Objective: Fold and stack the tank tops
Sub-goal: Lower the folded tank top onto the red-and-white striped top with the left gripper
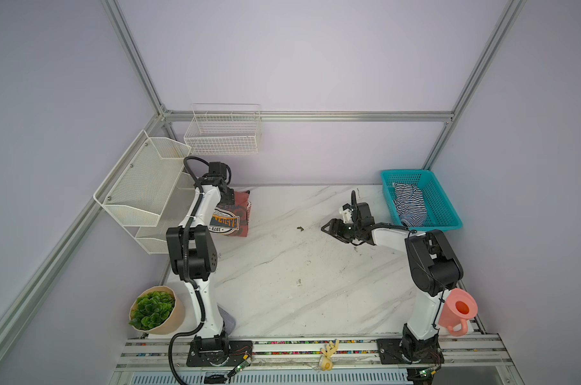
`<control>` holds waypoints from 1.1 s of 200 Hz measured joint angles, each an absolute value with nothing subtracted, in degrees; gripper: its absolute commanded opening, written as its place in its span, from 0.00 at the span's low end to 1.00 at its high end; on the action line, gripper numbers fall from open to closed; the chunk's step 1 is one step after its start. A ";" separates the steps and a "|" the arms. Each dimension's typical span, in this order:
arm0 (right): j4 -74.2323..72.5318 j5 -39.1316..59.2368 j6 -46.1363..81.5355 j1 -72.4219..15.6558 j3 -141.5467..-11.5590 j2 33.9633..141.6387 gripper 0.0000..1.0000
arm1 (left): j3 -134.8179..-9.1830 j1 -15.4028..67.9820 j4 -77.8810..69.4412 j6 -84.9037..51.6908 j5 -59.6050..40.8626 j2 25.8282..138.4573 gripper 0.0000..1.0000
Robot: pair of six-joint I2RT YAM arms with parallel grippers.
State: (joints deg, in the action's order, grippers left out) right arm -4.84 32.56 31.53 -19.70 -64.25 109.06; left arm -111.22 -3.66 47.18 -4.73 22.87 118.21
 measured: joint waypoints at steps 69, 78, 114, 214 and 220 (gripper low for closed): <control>-5.17 32.56 32.27 -20.56 -64.25 109.08 0.70 | -111.07 -2.66 42.30 -7.92 19.57 112.57 1.00; -5.48 32.56 32.42 -20.73 -64.23 109.08 0.70 | -111.07 -2.66 41.82 -7.92 19.49 113.62 1.00; -6.83 32.53 33.08 -21.19 -63.07 109.08 0.70 | -110.54 -3.38 39.79 -7.92 17.78 119.85 1.00; -7.35 32.34 34.00 -21.87 -61.98 109.08 0.70 | -110.32 -7.31 38.24 -9.91 9.13 126.58 1.00; -7.38 32.34 33.98 -21.87 -61.98 109.06 0.70 | -110.32 -7.40 38.24 -9.98 9.08 126.65 1.00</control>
State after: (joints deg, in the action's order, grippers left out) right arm -7.38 32.34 33.98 -21.87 -61.98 109.06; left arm -110.32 -7.40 38.24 -9.98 9.08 126.65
